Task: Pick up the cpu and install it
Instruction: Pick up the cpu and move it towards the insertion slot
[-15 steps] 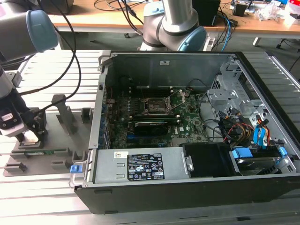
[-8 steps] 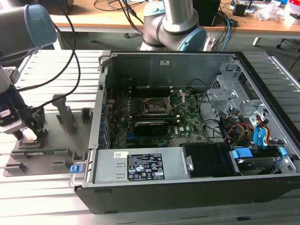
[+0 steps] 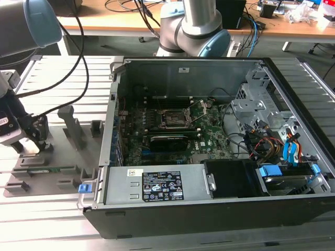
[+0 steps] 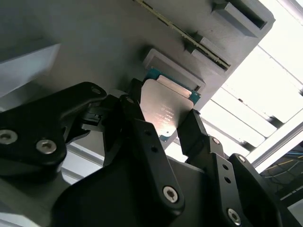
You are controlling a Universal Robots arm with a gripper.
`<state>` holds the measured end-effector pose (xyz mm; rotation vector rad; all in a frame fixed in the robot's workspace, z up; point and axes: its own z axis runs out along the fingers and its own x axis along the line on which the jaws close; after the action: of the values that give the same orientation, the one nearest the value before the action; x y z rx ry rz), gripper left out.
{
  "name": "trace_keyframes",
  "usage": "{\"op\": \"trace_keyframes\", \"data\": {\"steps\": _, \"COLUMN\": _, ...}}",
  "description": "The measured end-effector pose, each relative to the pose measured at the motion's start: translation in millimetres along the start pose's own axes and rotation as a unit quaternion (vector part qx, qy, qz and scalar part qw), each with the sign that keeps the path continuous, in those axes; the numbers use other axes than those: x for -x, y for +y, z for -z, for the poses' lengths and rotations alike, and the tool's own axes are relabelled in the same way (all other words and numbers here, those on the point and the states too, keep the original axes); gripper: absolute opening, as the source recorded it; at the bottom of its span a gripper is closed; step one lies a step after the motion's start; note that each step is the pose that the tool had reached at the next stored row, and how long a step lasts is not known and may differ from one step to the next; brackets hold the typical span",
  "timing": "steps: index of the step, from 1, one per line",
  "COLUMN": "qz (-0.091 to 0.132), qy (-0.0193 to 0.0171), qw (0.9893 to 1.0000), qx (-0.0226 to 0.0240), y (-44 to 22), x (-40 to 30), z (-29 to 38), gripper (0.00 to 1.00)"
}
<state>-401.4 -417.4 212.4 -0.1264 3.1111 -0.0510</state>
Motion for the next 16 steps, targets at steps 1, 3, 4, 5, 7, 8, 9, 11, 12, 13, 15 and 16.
{"op": "trace_keyframes", "data": {"steps": 1, "qz": 0.000, "qy": 0.0000, "qw": 1.0000, "qx": 0.0000, "y": 0.0, "x": 0.1, "z": 1.1, "gripper": 0.55}}
{"op": "trace_keyframes", "data": {"steps": 3, "qz": 0.000, "qy": 0.0000, "qw": 1.0000, "qx": -0.0001, "y": 0.1, "x": 0.1, "z": 4.2, "gripper": 0.55}}
{"op": "trace_keyframes", "data": {"steps": 4, "qz": 0.000, "qy": 0.0000, "qw": 1.0000, "qx": -0.0001, "y": 0.1, "x": 0.2, "z": 5.7, "gripper": 0.55}}
{"op": "trace_keyframes", "data": {"steps": 5, "qz": 0.000, "qy": 0.0000, "qw": 1.0000, "qx": -0.0001, "y": 0.1, "x": 0.3, "z": 9.0, "gripper": 0.55}}
{"op": "trace_keyframes", "data": {"steps": 7, "qz": 0.000, "qy": 0.0000, "qw": 1.0000, "qx": 0.0000, "y": 0.0, "x": 0.4, "z": 13.7, "gripper": 0.55}}
{"op": "trace_keyframes", "data": {"steps": 8, "qz": 0.000, "qy": 0.0000, "qw": 1.0000, "qx": -0.0001, "y": -0.1, "x": 0.5, "z": 15.7, "gripper": 0.55}}
{"op": "trace_keyframes", "data": {"steps": 9, "qz": 0.000, "qy": 0.0000, "qw": 1.0000, "qx": -0.0001, "y": -0.1, "x": 0.6, "z": 18.9, "gripper": 0.55}}
{"op": "trace_keyframes", "data": {"steps": 11, "qz": 0.000, "qy": 0.0000, "qw": 1.0000, "qx": -0.0001, "y": -0.3, "x": 0.7, "z": 24.8, "gripper": 0.55}}
{"op": "trace_keyframes", "data": {"steps": 12, "qz": 0.000, "qy": 0.0000, "qw": 1.0000, "qx": -0.0001, "y": -0.4, "x": 0.8, "z": 28.8, "gripper": 0.55}}
{"op": "trace_keyframes", "data": {"steps": 13, "qz": 0.000, "qy": 0.0000, "qw": 1.0000, "qx": -0.0001, "y": -0.4, "x": 1.0, "z": 32.7, "gripper": 0.55}}
{"op": "trace_keyframes", "data": {"steps": 15, "qz": 0.000, "qy": 0.0000, "qw": 1.0000, "qx": -0.0001, "y": -0.6, "x": 1.1, "z": 37.8, "gripper": 0.55}}
{"op": "trace_keyframes", "data": {"steps": 16, "qz": 0.000, "qy": 0.0000, "qw": 1.0000, "qx": -0.0001, "y": -0.7, "x": 1.2, "z": 41.2, "gripper": 0.55}}
